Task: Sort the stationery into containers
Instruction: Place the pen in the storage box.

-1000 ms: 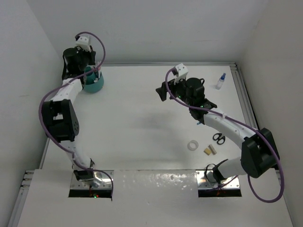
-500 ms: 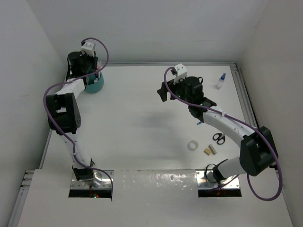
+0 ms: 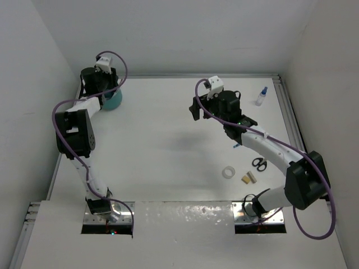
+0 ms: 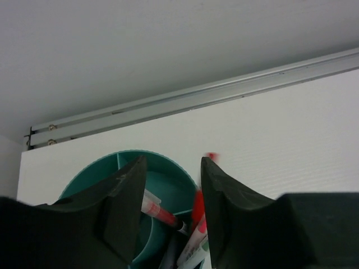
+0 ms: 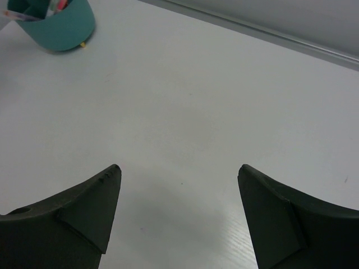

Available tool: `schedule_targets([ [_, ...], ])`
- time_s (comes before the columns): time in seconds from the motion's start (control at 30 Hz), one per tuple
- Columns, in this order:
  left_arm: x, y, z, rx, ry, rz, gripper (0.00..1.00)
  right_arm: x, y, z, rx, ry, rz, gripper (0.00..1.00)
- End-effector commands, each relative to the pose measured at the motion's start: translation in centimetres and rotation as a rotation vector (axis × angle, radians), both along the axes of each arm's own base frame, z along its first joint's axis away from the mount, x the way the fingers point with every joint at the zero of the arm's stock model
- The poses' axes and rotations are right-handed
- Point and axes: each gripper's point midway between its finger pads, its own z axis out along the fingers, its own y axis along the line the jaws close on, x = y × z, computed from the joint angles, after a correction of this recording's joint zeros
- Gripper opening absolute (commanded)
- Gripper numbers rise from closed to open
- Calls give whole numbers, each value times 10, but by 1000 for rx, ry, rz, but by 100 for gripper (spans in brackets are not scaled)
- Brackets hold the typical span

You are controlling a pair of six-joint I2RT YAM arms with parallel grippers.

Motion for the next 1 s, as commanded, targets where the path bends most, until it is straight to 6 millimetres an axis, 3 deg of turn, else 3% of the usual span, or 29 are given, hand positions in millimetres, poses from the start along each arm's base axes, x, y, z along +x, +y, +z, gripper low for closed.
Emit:
schedule_targets([
  [0.0,2,14,27,-7,-60,36,43,7,-11,36,41,-54,-82,83],
  [0.2,-4,11,43,8,-61,6,50,3,-30,30,43,-35,-170,82],
  [0.37,-11,-3,61,-22,-65,-53,53,-1,-53,21,63,2,-275,81],
  [0.43,-10,-10,77,-38,-84,-59,53,-1,-66,17,95,40,-351,73],
  [0.6,-7,-19,114,-39,-115,-51,54,-5,-137,-28,161,267,-731,22],
  [0.67,-10,-22,123,-35,-117,-42,54,-13,-173,-47,147,333,-905,24],
  [0.7,-11,-24,128,-32,-112,-40,54,-15,-182,-55,180,357,-987,39],
  [0.73,-13,-31,135,-23,-118,-53,54,-22,-201,-65,174,388,-1068,44],
  [0.77,-15,-35,140,-15,-118,-63,54,-25,-210,-75,200,411,-1138,59],
  [0.87,-28,-52,143,21,-95,-119,54,-40,-228,-109,243,539,-1224,60],
  [0.93,-40,-67,144,19,-77,-184,54,-48,-238,-133,240,628,-1248,50],
  [0.97,-47,-73,131,7,-26,-206,54,-50,-237,-140,236,663,-1240,47],
])
